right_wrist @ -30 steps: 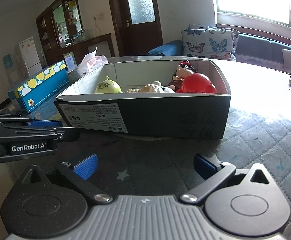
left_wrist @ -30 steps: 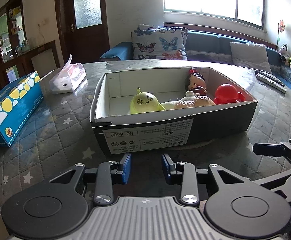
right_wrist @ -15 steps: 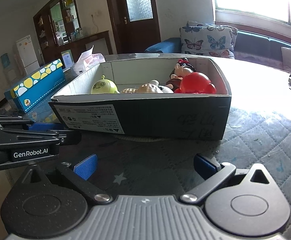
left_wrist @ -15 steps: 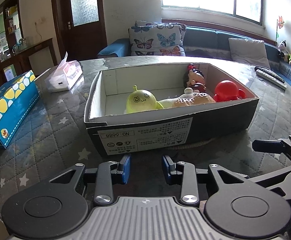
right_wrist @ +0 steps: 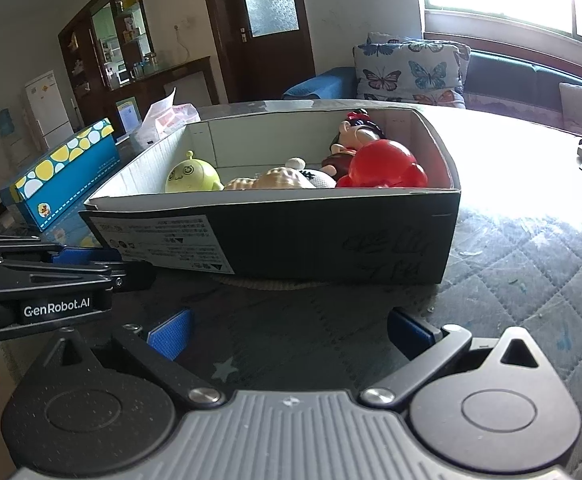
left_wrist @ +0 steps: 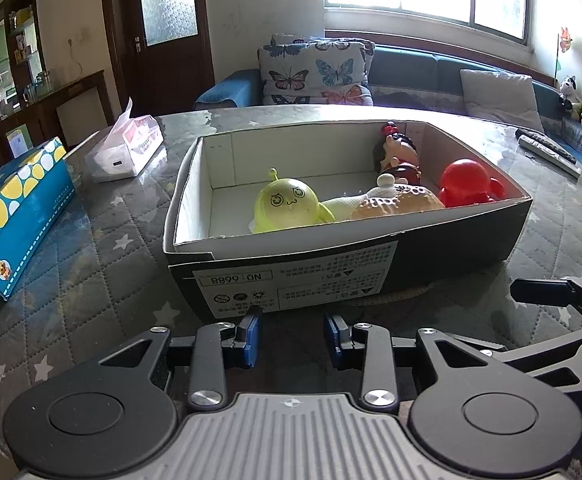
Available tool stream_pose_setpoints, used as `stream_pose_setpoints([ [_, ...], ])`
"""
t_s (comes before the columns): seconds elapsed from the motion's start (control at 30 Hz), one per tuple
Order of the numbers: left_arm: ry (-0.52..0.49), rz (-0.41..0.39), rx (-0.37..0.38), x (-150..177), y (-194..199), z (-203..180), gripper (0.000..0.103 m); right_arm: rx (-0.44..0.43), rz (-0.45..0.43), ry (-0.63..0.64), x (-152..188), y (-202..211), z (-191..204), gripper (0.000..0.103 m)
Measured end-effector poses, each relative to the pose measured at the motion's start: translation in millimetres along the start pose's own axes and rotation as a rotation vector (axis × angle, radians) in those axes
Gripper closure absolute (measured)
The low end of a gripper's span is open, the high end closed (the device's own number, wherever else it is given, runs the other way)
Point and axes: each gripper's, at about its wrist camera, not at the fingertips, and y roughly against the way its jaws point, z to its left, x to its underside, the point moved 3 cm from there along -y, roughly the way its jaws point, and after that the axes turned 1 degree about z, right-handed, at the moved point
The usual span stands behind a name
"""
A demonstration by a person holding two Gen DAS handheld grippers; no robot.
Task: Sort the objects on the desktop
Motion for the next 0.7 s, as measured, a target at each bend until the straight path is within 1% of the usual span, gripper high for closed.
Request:
stream_pose_setpoints([
  [0.7, -0.006, 0.040, -0.005, -4.3, -17.0, 1.3, 0.067, 0.008, 0.024, -0.019, -7.9, -14.5, -6.9, 0.000],
])
